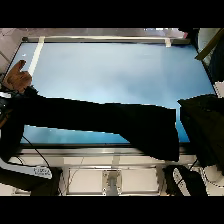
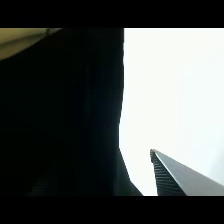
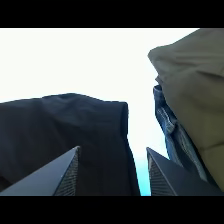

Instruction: Fold the clothes and pants, and hang the long-sleeved shirts on hangers.

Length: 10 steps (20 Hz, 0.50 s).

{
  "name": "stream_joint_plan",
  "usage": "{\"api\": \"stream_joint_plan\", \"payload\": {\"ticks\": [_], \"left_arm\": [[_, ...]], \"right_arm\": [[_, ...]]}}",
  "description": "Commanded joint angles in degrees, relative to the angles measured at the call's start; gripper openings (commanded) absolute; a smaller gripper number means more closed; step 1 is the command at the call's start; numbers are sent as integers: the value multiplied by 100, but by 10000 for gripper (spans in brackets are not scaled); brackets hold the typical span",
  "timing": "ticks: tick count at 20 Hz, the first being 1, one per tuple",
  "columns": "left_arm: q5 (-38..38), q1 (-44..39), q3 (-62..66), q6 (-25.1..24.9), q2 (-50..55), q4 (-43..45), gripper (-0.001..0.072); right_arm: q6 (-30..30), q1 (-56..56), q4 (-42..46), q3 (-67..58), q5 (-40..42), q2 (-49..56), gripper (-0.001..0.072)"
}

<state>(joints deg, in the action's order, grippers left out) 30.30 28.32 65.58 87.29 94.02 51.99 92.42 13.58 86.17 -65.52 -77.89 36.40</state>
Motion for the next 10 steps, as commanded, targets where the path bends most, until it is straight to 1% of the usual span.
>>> {"api": "stream_joint_plan", "payload": {"ticks": [1,2,3,5,6,8,10], "left_arm": [[-203,-72,125,125,223,-20,368],[-201,-72,142,63,221,-20,168],[-192,-72,142,-44,195,-20,13],[-39,-31,142,-286,-2,-15,7],[153,50,142,-476,-208,-11,6],[874,330,142,-737,-817,188,6],[1875,686,131,-870,-1613,870,6]], "right_arm": [[162,0,-107,-111,66,2,450],[162,0,-107,-111,66,2,450],[162,0,-87,-111,76,2,450],[160,0,44,-111,96,2,450],[160,0,173,-111,85,2,450],[138,0,376,-111,-37,2,450],[85,0,433,-111,-107,2,450]]}}
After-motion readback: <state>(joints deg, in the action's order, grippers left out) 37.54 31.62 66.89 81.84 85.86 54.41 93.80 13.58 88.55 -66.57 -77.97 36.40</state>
